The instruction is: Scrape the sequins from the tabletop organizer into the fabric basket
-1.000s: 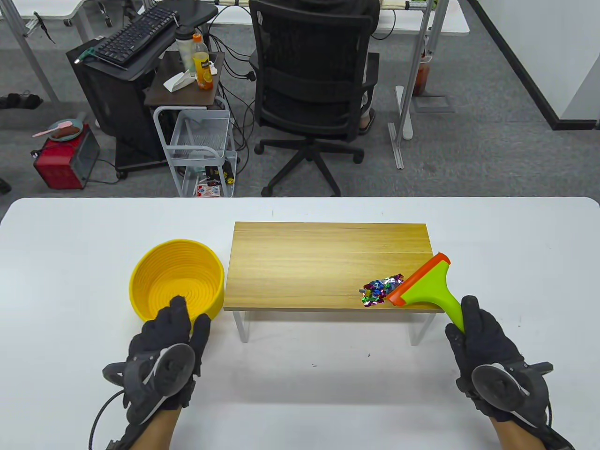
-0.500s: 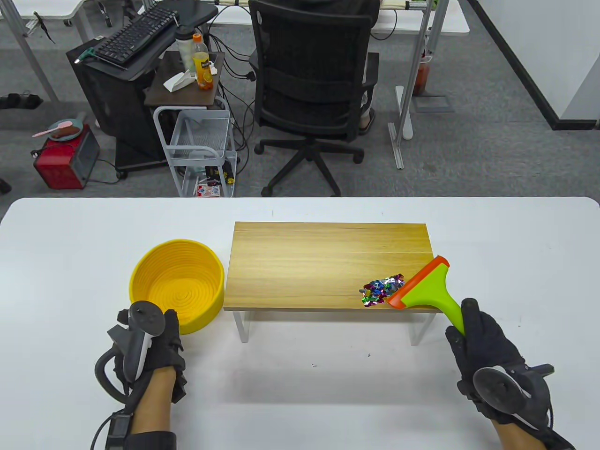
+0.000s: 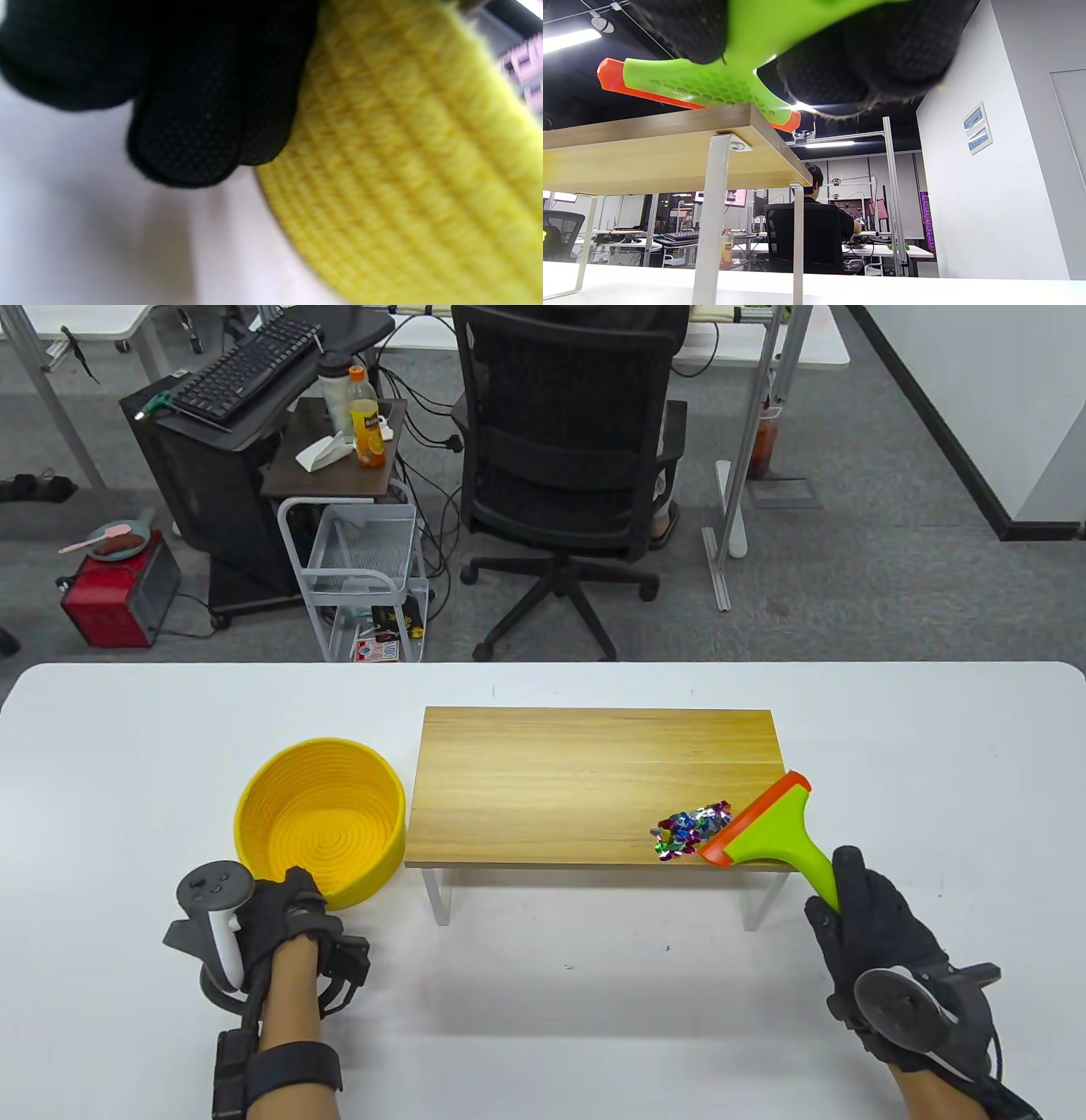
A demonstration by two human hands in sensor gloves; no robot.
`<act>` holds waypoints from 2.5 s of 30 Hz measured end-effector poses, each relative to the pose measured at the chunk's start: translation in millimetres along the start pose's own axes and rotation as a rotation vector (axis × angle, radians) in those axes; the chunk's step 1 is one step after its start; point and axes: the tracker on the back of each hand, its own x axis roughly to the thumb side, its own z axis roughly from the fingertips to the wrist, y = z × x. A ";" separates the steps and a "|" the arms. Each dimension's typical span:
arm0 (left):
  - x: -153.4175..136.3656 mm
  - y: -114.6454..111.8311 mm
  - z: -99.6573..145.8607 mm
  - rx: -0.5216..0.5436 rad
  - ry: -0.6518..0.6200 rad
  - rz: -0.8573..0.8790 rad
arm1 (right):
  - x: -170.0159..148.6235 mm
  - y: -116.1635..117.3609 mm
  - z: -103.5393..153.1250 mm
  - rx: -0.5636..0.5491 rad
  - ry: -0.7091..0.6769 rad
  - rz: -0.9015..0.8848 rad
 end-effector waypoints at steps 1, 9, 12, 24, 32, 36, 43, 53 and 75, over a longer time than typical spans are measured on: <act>-1.8 0.8 -0.8 0.014 0.002 0.042 | -0.1 0.4 -0.2 0.002 0.001 -0.001; 18.6 20.7 11.7 0.070 -0.098 0.122 | -2.0 0.3 -1.0 0.000 0.012 0.000; 38.9 34.6 24.1 0.089 -0.171 0.155 | -2.4 -0.1 -1.2 -0.002 0.017 0.001; 135.0 68.4 118.7 -0.002 -0.603 0.114 | -4.5 0.3 -1.8 -0.002 0.030 0.003; 138.8 35.7 179.2 -0.287 -0.897 0.157 | -13.0 -2.4 -1.6 -0.012 0.054 -0.015; 128.7 6.9 200.2 -0.469 -0.997 0.125 | -14.7 -3.9 -0.8 -0.017 0.060 -0.017; 90.9 -50.9 212.4 -0.693 -1.019 0.009 | -15.4 -4.0 0.0 -0.019 0.061 -0.017; 50.6 -108.9 190.0 -0.823 -0.950 -0.202 | -17.1 -4.5 0.4 -0.021 0.066 -0.022; 55.1 -171.7 175.0 -0.570 -0.792 -0.297 | -18.4 -4.4 1.6 -0.019 0.073 -0.025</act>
